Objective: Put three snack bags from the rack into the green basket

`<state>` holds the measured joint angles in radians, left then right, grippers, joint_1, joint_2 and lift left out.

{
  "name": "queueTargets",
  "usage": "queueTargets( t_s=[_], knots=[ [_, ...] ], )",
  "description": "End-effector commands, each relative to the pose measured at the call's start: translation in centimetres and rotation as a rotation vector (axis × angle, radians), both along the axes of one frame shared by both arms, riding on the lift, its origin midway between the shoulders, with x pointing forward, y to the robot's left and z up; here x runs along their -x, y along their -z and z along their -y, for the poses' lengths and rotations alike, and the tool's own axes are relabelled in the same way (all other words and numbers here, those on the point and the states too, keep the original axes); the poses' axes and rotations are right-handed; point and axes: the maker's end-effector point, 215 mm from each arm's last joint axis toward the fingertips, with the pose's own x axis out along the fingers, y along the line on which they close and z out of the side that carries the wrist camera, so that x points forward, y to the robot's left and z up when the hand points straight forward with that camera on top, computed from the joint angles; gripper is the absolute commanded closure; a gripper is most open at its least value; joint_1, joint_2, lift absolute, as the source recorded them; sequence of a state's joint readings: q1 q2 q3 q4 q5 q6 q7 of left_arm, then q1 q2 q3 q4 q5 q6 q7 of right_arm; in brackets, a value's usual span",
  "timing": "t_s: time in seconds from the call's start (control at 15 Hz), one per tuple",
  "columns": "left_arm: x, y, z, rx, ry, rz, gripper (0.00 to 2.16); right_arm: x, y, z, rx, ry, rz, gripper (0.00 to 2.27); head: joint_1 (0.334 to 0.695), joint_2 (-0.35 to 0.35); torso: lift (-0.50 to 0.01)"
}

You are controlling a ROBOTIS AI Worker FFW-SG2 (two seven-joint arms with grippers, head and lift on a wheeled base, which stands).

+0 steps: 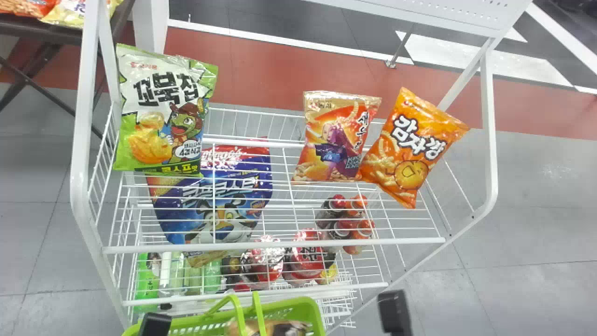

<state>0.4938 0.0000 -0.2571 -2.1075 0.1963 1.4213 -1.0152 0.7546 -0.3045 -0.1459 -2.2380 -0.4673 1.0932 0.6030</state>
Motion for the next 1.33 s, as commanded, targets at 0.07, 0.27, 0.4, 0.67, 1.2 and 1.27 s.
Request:
queueTargets(
  t_s=[0.07, 0.27, 0.4, 0.67, 1.2, 1.27],
  knots=[
    [0.3, -0.1, 0.4, -0.001, 0.013, -0.002, 1.41, -0.3, 3.6, -4.3, -0.032, -0.047, 0.011, 2.22, 0.695, -0.350, 0.000],
    [0.8, -0.2, 0.7, 0.001, 0.024, -0.012, 1.41, -1.8, 6.6, -7.1, -0.057, -0.067, 0.048, 2.22, 0.695, -0.350, 0.000],
    [1.1, -0.2, 0.9, -0.001, 0.032, -0.012, 1.41, -2.9, 8.2, -8.5, -0.067, -0.069, 0.071, 2.22, 0.695, -0.350, 0.000],
    [1.2, -0.1, 1.0, -0.006, 0.035, -0.011, 1.41, -2.2, 10.2, -9.2, -0.054, -0.099, 0.018, 2.08, 0.695, -0.350, 0.000],
    [0.7, -0.1, 0.6, -0.004, 0.026, -0.012, 1.41, -1.1, 2.9, -4.8, 0.094, -0.189, 0.160, 0.06, 0.695, -0.350, 0.000],
    [0.7, -0.2, 0.6, 0.000, 0.023, -0.013, 1.41, -1.5, 2.0, -3.9, 0.134, -0.195, 0.191, 0.06, 0.695, -0.350, 0.000]
  ],
)
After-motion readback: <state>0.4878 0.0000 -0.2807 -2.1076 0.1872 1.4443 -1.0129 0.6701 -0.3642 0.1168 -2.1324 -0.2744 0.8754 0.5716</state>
